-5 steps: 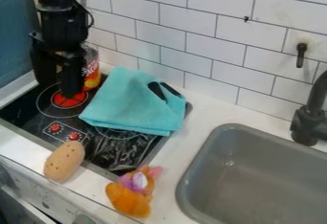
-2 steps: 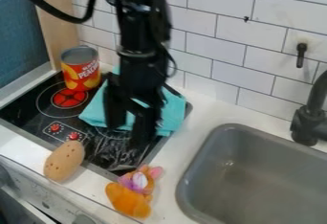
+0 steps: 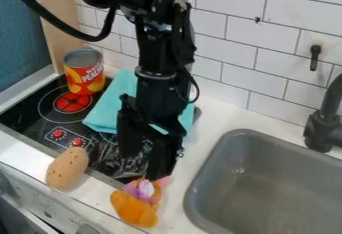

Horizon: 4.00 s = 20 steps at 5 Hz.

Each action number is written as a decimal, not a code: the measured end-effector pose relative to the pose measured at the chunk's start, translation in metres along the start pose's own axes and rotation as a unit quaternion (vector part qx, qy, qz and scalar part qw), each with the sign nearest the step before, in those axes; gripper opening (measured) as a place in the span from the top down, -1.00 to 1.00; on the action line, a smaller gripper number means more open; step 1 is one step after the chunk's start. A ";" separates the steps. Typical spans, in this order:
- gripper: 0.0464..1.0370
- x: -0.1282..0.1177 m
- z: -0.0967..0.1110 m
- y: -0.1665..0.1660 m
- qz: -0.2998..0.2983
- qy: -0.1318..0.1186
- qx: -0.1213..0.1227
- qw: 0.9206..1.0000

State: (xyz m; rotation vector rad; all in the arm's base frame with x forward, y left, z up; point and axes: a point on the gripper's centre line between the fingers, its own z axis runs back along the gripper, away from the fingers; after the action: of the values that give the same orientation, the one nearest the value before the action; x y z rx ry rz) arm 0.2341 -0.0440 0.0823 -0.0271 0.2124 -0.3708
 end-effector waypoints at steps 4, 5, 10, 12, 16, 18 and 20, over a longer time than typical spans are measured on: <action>-0.93 0.005 -0.043 0.003 -0.007 0.080 -0.020 0.997; -0.86 0.005 -0.052 0.007 0.006 0.093 -0.023 0.995; -0.13 -0.051 0.041 0.063 0.077 -0.083 0.001 0.994; -0.13 -0.090 0.035 0.135 0.173 -0.077 0.010 0.982; -0.13 -0.091 0.015 0.242 0.283 -0.111 0.028 0.952; -0.13 -0.068 0.008 0.287 0.292 -0.097 0.025 0.951; -0.13 -0.066 -0.032 0.285 0.294 -0.030 -0.013 0.955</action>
State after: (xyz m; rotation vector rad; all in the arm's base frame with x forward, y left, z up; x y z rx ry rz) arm 0.2693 0.2459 0.0460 0.0002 0.1554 0.2268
